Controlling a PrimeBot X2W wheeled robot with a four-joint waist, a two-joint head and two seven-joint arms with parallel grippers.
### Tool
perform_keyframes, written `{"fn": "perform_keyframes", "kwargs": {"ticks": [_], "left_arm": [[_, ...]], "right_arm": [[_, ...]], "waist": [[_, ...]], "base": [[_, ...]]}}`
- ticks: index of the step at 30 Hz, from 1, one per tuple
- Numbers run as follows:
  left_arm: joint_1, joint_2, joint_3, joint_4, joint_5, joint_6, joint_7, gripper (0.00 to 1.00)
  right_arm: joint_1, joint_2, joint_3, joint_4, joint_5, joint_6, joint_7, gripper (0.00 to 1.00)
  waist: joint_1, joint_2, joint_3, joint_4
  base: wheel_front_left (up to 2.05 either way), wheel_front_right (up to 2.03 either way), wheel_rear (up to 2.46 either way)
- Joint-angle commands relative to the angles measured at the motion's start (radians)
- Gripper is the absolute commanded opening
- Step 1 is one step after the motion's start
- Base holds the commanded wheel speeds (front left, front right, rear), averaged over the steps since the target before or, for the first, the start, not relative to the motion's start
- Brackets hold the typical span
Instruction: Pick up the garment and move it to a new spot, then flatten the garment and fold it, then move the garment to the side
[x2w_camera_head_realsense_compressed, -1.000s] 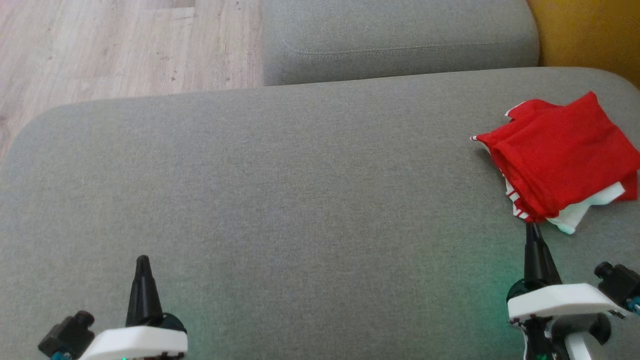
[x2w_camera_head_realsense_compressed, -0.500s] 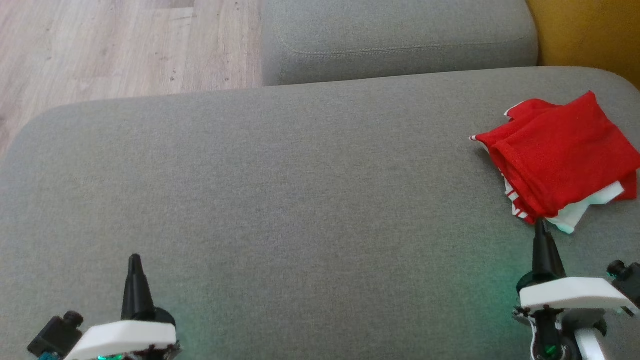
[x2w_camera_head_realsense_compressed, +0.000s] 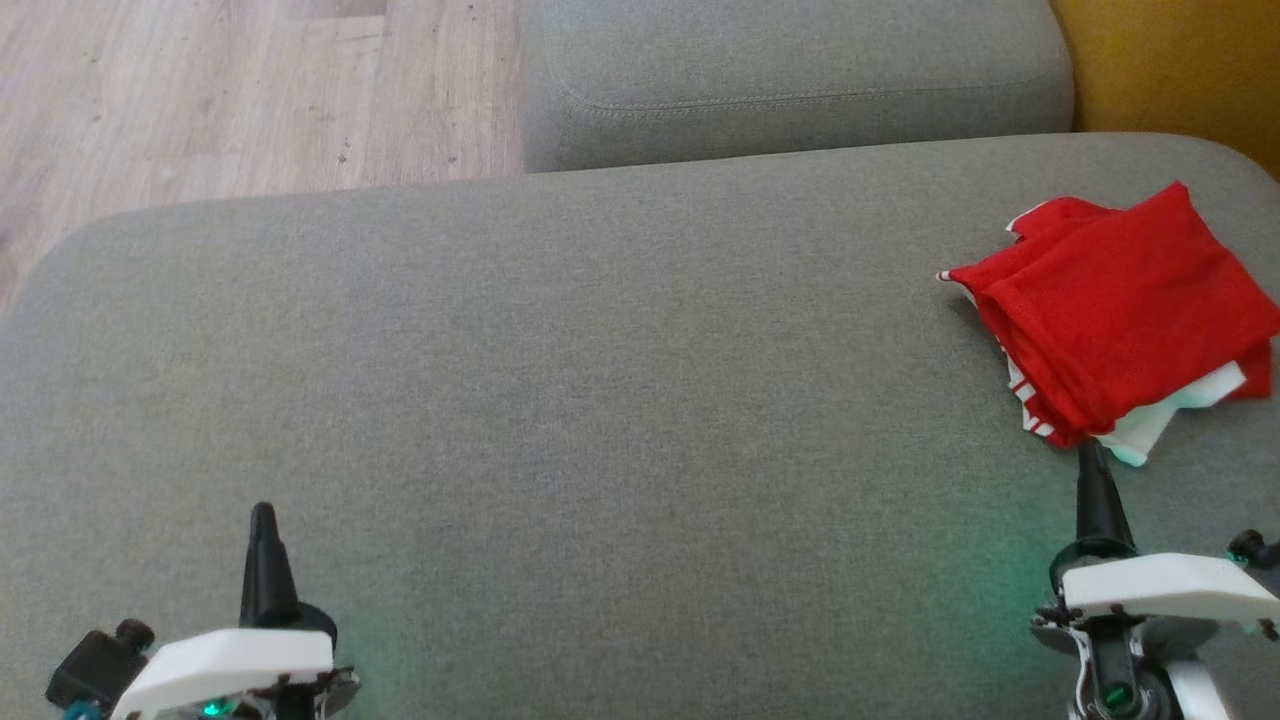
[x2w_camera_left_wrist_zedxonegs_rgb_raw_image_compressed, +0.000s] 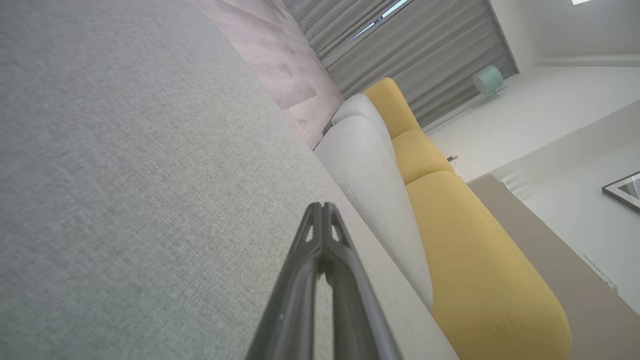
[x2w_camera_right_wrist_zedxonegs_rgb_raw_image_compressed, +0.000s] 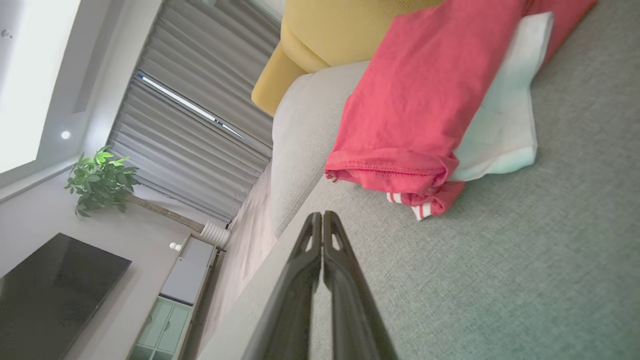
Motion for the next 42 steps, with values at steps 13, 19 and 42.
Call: {"fn": "perform_keyframes", "kwargs": {"ticks": [13,19,42], "left_arm": [[-0.066,0.003,0.050,-0.024,-0.153,0.001,0.049,0.00],[-0.073,0.003,0.059,-0.023,-0.212,0.001,0.067,0.00],[-0.096,0.004,0.090,-0.020,-0.426,0.001,0.132,0.00]], "right_arm": [[-0.059,-0.009,-0.011,-0.048,0.175,-0.001,0.046,0.00],[-0.061,-0.009,-0.017,-0.051,0.241,-0.001,0.063,0.00],[-0.069,-0.010,-0.042,-0.063,0.481,-0.001,0.127,0.00]], "waist": [[0.0000,0.0000,0.000,-0.002],[0.0000,0.0000,0.000,-0.003],[0.0000,0.0000,-0.001,-0.007]], "base": [[0.00,0.00,0.00],[0.00,0.00,0.00],[0.00,0.00,0.00]]}}
